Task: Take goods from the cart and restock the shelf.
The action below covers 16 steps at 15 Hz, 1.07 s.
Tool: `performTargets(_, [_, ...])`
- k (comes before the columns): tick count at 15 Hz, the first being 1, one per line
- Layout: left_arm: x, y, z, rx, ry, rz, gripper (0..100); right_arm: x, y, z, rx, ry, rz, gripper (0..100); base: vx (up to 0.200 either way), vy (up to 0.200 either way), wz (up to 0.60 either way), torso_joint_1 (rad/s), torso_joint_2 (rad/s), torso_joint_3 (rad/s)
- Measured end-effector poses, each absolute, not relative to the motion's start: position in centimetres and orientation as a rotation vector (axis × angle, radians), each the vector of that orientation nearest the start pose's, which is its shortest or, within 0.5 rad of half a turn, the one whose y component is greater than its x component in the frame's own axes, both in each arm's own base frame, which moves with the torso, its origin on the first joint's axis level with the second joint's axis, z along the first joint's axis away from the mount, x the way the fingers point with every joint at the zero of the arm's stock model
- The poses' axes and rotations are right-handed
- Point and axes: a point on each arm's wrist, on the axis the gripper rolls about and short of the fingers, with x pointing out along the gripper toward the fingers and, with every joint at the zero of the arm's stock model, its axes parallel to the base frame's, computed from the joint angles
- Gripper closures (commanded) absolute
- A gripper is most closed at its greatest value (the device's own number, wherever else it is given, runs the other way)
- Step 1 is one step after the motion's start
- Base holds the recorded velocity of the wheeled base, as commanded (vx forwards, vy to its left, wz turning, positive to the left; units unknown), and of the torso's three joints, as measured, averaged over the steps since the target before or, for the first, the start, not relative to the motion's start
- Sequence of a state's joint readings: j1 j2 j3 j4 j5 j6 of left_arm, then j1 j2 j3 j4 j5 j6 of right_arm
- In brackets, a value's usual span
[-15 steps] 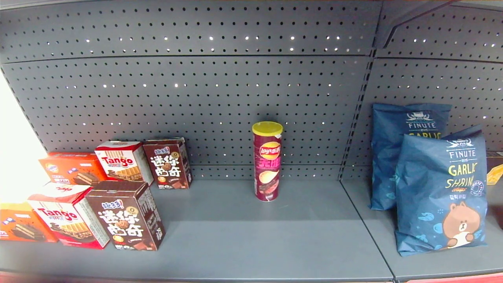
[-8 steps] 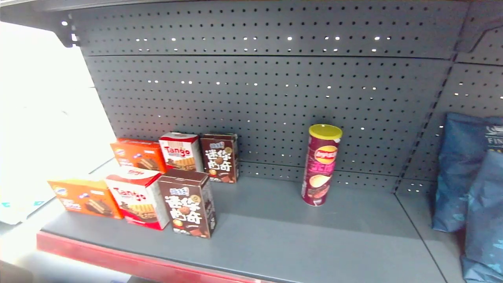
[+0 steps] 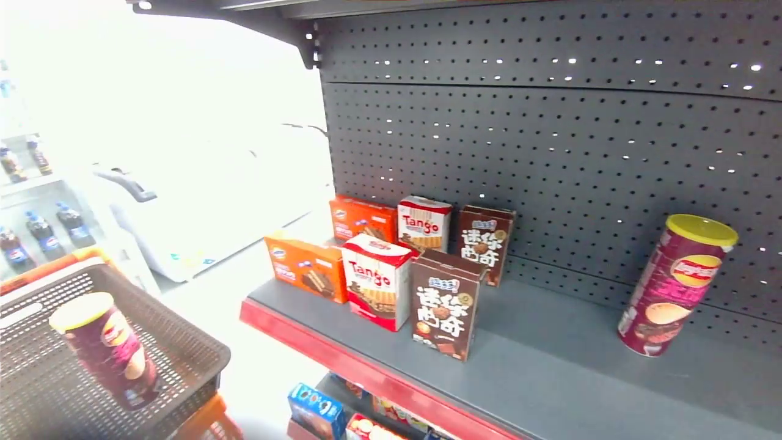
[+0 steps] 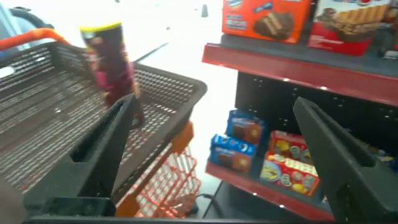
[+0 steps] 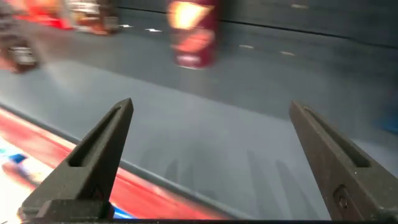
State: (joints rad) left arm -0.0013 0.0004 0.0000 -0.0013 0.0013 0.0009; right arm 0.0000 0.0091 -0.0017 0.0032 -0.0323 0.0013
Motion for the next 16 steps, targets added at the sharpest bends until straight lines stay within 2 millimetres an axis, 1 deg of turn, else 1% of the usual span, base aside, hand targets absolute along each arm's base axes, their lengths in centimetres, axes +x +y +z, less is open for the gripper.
performTargets(4, [-2.3,0.0,7.6,0.0,-0.001,0.001,0,-2.2,-0.1,7.6,0.001,0.011,-0.033,0,0.0,0.0,0.6,0.0,0.0,0.002])
performTargets(10, [-2.3,0.0,7.7,0.007,-0.006,-0.001,0,-2.2,-0.1,7.6,0.002,0.011,-0.032,0,0.0,0.0,0.0,0.0,0.0,0.0])
performTargets(12, [-2.8,0.0,9.3,0.024,-0.051,-0.014,0,-2.2,-0.1,7.6,0.002,0.011,-0.033,0,0.0,0.0,0.0,0.0,0.0,0.0])
performTargets(14, [-3.1,0.0,10.8,0.037,-0.034,-0.019,0,-2.2,-0.1,7.6,0.002,0.01,-0.032,0,0.0,0.0,0.0,0.0,0.0,0.0])
performTargets(16, [-2.5,0.0,12.8,0.044,0.02,-0.025,0,-2.2,-0.1,7.6,0.002,0.01,-0.032,0,0.0,0.0,0.0,0.0,0.0,0.0])
